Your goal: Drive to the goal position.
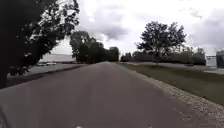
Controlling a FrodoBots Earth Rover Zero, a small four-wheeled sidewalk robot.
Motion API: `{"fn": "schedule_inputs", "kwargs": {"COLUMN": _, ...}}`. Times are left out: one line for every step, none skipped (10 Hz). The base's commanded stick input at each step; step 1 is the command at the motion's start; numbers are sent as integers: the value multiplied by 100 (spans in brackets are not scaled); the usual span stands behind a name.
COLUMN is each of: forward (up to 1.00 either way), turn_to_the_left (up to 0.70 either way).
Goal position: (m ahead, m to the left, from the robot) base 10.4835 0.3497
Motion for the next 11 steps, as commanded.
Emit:
{"fn": "schedule_inputs", "kwargs": {"forward": 100, "turn_to_the_left": -5}}
{"fn": "schedule_inputs", "kwargs": {"forward": 100, "turn_to_the_left": -5}}
{"fn": "schedule_inputs", "kwargs": {"forward": 100, "turn_to_the_left": -8}}
{"fn": "schedule_inputs", "kwargs": {"forward": 100, "turn_to_the_left": -10}}
{"fn": "schedule_inputs", "kwargs": {"forward": 100, "turn_to_the_left": -11}}
{"fn": "schedule_inputs", "kwargs": {"forward": 100, "turn_to_the_left": -11}}
{"fn": "schedule_inputs", "kwargs": {"forward": 100, "turn_to_the_left": -11}}
{"fn": "schedule_inputs", "kwargs": {"forward": 100, "turn_to_the_left": -11}}
{"fn": "schedule_inputs", "kwargs": {"forward": 100, "turn_to_the_left": -11}}
{"fn": "schedule_inputs", "kwargs": {"forward": 100, "turn_to_the_left": -11}}
{"fn": "schedule_inputs", "kwargs": {"forward": 100, "turn_to_the_left": -11}}
